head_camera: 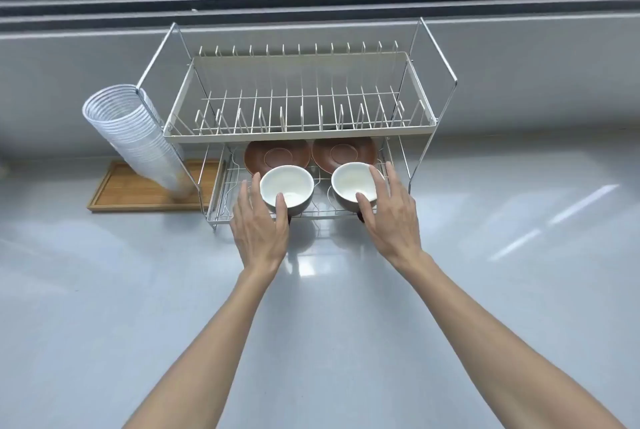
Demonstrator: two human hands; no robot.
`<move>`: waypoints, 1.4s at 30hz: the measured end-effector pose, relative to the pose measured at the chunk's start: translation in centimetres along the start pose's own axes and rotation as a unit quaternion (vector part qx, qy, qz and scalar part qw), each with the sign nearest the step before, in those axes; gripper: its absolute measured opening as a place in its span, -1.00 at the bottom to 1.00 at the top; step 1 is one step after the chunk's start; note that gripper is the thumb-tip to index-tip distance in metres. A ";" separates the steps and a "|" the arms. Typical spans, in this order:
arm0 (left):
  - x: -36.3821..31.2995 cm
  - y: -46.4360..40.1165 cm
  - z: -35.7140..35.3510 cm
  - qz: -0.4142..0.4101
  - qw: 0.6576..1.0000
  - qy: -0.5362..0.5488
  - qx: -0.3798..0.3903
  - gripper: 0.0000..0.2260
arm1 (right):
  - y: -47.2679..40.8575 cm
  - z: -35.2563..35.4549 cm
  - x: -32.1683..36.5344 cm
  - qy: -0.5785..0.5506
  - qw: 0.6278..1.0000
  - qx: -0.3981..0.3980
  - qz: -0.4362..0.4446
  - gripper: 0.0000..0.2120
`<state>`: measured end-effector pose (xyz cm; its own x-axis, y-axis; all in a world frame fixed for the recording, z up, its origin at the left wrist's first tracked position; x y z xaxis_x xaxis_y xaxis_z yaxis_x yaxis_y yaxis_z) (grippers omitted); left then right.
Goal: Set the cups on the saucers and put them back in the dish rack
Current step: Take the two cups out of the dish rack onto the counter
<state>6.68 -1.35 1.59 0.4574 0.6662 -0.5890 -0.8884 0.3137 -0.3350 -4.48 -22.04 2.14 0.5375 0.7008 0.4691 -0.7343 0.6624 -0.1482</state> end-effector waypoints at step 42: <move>-3.3 9.9 -2.7 0.309 0.865 0.349 0.189 -0.55 | 9.8 5.6 -11.5 -0.338 0.865 0.069 -0.363 -0.65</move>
<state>-3.50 -2.22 -1.76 -0.3131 0.2571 -0.9143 -0.8608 0.3298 0.3875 -20.18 -25.07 0.22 0.5469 -0.2340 0.8038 -0.3719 0.7923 0.4837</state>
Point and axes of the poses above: each hand's wrist, its own y-axis away from the middle knuckle, its own z-axis out of the back of the hand, x = y × z, the point moved 7 cm from there along -y, towards the middle knuckle, and after that the axes turned 10 degrees about -z, right-handed, at the moved point
